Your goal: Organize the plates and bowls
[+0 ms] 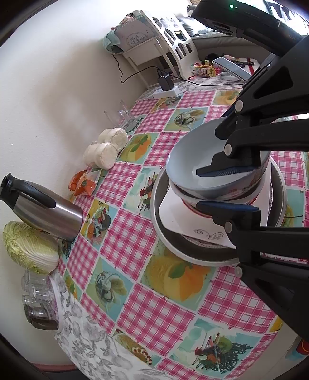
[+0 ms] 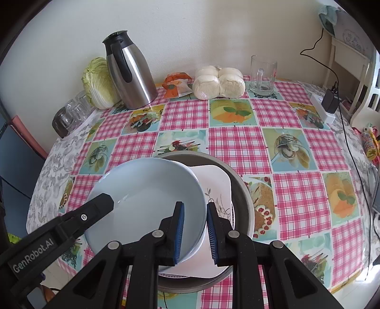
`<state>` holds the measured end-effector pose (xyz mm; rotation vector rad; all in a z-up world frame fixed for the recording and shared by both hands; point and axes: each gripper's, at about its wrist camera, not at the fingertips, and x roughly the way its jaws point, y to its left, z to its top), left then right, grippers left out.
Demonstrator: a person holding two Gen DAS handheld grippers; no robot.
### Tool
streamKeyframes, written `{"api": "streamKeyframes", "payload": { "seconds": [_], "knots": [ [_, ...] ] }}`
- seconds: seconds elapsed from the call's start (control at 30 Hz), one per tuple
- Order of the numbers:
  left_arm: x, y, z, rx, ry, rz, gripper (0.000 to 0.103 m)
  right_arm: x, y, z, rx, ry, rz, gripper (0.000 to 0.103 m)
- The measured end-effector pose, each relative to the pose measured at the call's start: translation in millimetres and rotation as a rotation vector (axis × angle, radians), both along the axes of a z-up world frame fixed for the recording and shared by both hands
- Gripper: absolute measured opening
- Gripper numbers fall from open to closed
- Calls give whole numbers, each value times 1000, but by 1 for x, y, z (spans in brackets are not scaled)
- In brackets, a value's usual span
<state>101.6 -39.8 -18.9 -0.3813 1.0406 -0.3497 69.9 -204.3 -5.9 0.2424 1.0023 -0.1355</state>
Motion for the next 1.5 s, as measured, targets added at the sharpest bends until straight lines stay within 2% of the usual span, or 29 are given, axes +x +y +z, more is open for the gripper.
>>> {"api": "streamKeyframes", "payload": {
  "seconds": [0.1,0.17,0.3,0.33,0.37,0.43,0.47,0.5,0.57,0.67,0.77,0.87,0.9,0.97,1.03,1.27,1.5],
  "knots": [
    [-1,2,4,23,-19,9,24,-1,-1,2,-8,-5,-7,22],
    [0,4,4,31,-20,15,29,-2,-2,4,-6,-14,-9,22],
    [1,7,2,36,-9,23,32,-4,-4,7,-5,-22,-15,22],
    [1,8,2,36,-9,23,39,-4,-5,8,-5,-23,-18,22],
    [1,8,2,38,-12,24,48,-4,-6,8,-4,-24,-21,27],
    [0,9,4,49,-20,25,57,-5,-7,9,-2,-28,-26,41],
    [0,9,5,55,-23,28,63,-6,-7,10,-3,-33,-26,53],
    [0,9,5,62,-25,31,65,-7,-8,11,-3,-38,-27,60],
    [0,10,6,78,-27,39,75,-8,-8,13,-4,-47,-23,63],
    [0,12,7,120,-36,51,81,-8,-8,14,-17,-52,-27,80],
    [0,15,8,148,-45,63,84,-9,-8,15,-34,-59,-26,88],
    [-1,18,8,172,-54,77,85,-11,-8,15,-53,-68,-23,103],
    [-1,20,8,180,-59,82,86,-13,-8,16,-59,-74,-20,103],
    [-3,22,9,201,-76,95,98,-16,-9,16,-66,-80,-10,103],
    [-6,24,10,228,-101,109,100,-20,-10,16,-69,-89,-8,103],
    [-21,26,6,315,-130,97,100,-40,-10,20,-78,-138,-13,103],
    [-46,28,-1,321,-140,71,100,-65,-6,13,-84,-153,-15,103]
  ]
}}
